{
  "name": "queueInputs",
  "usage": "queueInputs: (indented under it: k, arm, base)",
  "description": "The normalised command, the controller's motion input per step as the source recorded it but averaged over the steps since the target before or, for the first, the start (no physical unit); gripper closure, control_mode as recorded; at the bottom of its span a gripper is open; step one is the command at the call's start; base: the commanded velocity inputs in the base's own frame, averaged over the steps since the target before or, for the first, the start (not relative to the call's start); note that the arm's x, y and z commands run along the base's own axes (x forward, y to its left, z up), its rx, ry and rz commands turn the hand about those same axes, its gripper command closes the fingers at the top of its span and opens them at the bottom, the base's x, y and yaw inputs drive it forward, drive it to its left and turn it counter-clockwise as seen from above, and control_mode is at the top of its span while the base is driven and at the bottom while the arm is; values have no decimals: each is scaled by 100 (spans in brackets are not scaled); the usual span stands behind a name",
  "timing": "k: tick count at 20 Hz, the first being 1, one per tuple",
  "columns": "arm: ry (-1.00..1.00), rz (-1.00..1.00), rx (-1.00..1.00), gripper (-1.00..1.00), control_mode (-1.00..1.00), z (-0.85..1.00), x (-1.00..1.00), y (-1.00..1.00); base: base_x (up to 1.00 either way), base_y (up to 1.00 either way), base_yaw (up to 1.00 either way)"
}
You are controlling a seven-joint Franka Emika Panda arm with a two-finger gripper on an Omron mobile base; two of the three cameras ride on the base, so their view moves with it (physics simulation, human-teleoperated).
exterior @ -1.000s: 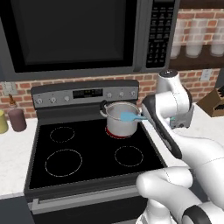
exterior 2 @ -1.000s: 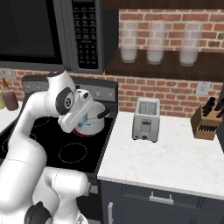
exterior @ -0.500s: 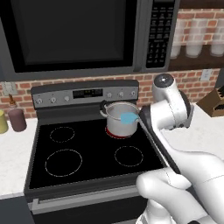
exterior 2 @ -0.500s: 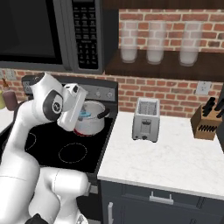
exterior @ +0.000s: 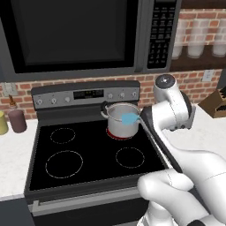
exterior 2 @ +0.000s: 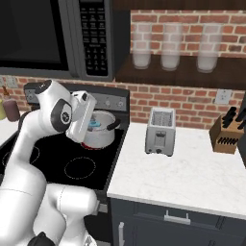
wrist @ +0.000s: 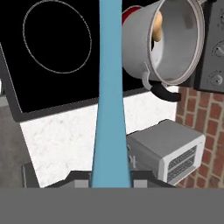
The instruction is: Put the avocado and squash in the pot. Retrieve the spatula and lightly stir the vegetables in the pot.
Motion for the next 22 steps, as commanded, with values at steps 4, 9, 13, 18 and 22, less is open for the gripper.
queueInputs:
  k: [4,9,13,18,22]
  arm:
    - [-6,0,-15,100,-100,0,17,0]
    - [-15,0,-27,100,-100,1,14,0]
    - [-15,0,-23,100,-100,4,16,0]
    - [-3,0,-9,100,-100,21,24,0]
    - [0,0,0,100,-100,38,21,0]
  base:
    - [0,0,0]
    - [0,0,0]
    - [0,0,0]
    - [0,0,0]
    - [0,0,0]
